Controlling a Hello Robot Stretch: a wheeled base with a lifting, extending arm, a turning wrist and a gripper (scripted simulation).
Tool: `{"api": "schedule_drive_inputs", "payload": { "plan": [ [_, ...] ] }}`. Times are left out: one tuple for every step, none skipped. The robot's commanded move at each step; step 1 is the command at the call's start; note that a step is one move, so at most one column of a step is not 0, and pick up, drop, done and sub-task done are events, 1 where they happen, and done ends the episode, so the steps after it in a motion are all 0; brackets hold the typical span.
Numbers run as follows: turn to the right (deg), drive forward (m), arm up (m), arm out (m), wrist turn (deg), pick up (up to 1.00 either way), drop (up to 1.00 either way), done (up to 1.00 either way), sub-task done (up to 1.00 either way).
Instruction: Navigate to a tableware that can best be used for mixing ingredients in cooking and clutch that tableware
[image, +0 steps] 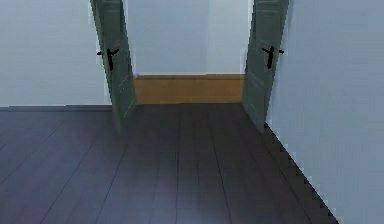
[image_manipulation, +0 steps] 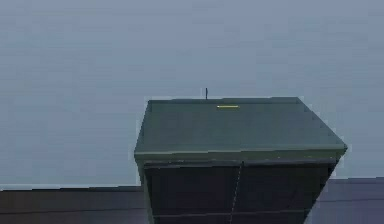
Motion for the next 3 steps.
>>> {"api": "schedule_drive_inputs", "payload": {
  "plan": [
    [0.0,0.35,0.00,0.00,0.0,0.00,0.00,0.00,0.00],
    [42.0,0.00,0.00,0.00,0.0,0.00,0.00,0.00,0.00],
    [0.0,0.20,0.00,0.00,0.0,0.00,0.00,0.00,0.00]
  ]
}}
